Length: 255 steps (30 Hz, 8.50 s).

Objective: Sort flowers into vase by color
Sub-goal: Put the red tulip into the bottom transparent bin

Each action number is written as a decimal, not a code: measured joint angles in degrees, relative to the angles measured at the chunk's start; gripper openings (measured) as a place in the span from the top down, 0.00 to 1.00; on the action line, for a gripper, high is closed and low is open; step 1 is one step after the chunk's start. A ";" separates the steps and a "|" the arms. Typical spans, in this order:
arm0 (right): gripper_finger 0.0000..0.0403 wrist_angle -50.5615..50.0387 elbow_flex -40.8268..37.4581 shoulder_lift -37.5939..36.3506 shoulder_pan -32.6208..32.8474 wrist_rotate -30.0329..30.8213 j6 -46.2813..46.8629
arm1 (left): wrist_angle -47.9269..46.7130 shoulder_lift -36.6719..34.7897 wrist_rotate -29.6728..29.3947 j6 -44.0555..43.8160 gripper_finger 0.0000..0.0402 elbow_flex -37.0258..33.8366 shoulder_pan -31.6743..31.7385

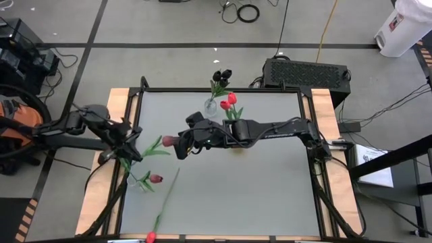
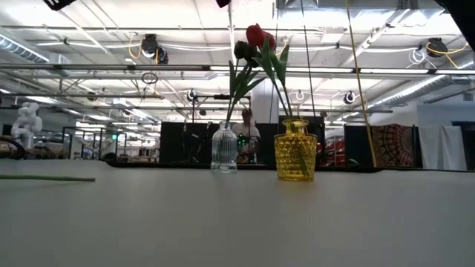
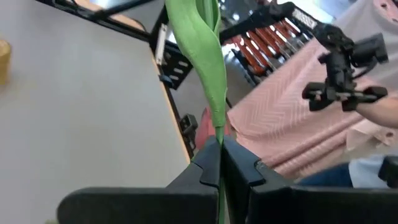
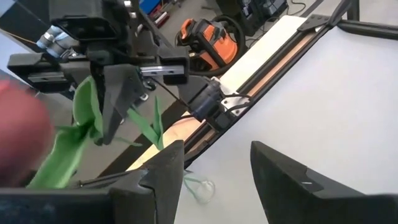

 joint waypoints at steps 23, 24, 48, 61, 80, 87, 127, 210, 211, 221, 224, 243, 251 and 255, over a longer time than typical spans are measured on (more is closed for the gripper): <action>0.56 0.18 0.00 0.00 -1.23 -1.37 -0.19 | 8.59 -2.36 0.44 -0.30 1.00 0.00 0.01; 0.56 0.06 0.00 0.00 -1.23 -1.40 -0.17 | 9.03 -2.39 0.46 -1.01 1.00 0.00 -0.01; 0.56 -1.70 0.00 0.00 -2.60 -1.44 -0.17 | 4.60 -4.78 4.72 7.82 1.00 2.66 -0.01; 0.56 2.04 0.00 0.00 -0.51 -1.49 1.04 | 6.90 -2.70 11.84 6.19 1.00 2.62 -0.01; 0.56 18.00 0.02 0.00 3.49 -0.78 4.10 | 2.80 -2.70 8.09 6.21 1.00 1.61 0.01; 0.56 22.94 0.02 1.73 3.45 -0.69 0.81 | 3.03 -1.94 7.44 5.18 1.00 0.57 0.01; 0.56 33.93 0.00 5.05 4.20 -1.01 -10.92 | 3.36 -1.65 3.13 -4.40 1.00 0.59 0.00; 1.00 37.24 0.00 5.07 3.54 -6.05 -13.92 | 7.11 1.62 5.76 -9.83 0.83 3.26 0.01; 1.00 37.16 0.00 5.07 3.60 -6.05 -13.92 | 7.17 1.62 5.70 -9.83 0.83 3.66 0.01; 1.00 37.09 -0.01 5.07 3.59 -5.16 -13.96 | 6.82 1.64 3.01 -9.70 0.83 9.18 0.01; 1.00 36.81 0.00 5.07 3.41 -4.20 -14.35 | 6.81 1.62 2.58 -8.85 0.83 11.29 0.01; 1.00 31.19 -0.02 5.07 1.64 0.04 -15.27 | 5.62 1.65 -0.58 -8.59 0.83 15.65 0.01; 1.00 31.48 0.00 5.70 1.29 -3.15 -13.20 | 5.25 1.65 -1.94 -7.03 0.83 15.65 0.01; 1.00 31.77 0.04 6.41 1.33 -2.81 -12.45 | 5.24 1.65 -2.40 -6.76 0.83 15.63 0.01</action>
